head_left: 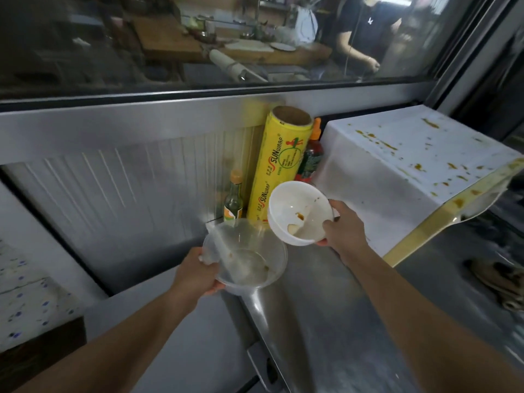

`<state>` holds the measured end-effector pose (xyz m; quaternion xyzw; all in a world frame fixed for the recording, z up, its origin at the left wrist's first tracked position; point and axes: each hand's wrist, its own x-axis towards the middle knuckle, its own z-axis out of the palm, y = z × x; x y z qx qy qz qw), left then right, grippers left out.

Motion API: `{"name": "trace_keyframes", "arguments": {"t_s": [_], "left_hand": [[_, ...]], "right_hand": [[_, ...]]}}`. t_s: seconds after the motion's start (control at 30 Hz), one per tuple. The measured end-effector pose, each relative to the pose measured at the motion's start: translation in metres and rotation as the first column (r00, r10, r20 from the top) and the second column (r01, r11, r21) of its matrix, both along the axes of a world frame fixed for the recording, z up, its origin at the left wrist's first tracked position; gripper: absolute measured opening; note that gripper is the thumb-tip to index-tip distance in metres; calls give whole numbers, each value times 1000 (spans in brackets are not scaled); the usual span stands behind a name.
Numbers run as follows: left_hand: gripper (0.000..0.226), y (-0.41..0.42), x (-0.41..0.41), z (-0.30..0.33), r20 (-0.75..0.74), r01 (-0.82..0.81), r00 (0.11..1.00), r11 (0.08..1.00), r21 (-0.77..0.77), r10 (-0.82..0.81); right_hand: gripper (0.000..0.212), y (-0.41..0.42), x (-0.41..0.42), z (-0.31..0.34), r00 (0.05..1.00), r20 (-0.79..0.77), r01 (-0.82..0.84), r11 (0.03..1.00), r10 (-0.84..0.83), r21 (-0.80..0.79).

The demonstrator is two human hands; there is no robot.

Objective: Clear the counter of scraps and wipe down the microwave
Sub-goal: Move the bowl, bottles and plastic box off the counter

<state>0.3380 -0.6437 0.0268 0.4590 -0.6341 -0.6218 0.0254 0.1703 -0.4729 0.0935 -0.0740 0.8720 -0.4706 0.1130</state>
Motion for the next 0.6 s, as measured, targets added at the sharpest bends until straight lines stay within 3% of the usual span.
{"name": "trace_keyframes", "arguments": {"t_s": [0.07,0.13,0.27,0.6], "left_hand": [[19,2,-12,-6,-11,-4,1000,1000,9,5],[35,2,-21,-15,-26,-26,999,999,32,27],[41,1,-36,-24,-20,-62,998,996,57,63],[46,-6,-41,-32,35,31,999,994,108,-35]], "right_hand": [[46,-2,-2,0,1000,-8,-10,1000,10,4],[47,-6,-2,-2,999,-24,-24,999,25,26],[45,-17,-1,-15,997,-24,-74,995,75,66],[40,-50,5,-55,977,-42,-189,936,210,296]]}}
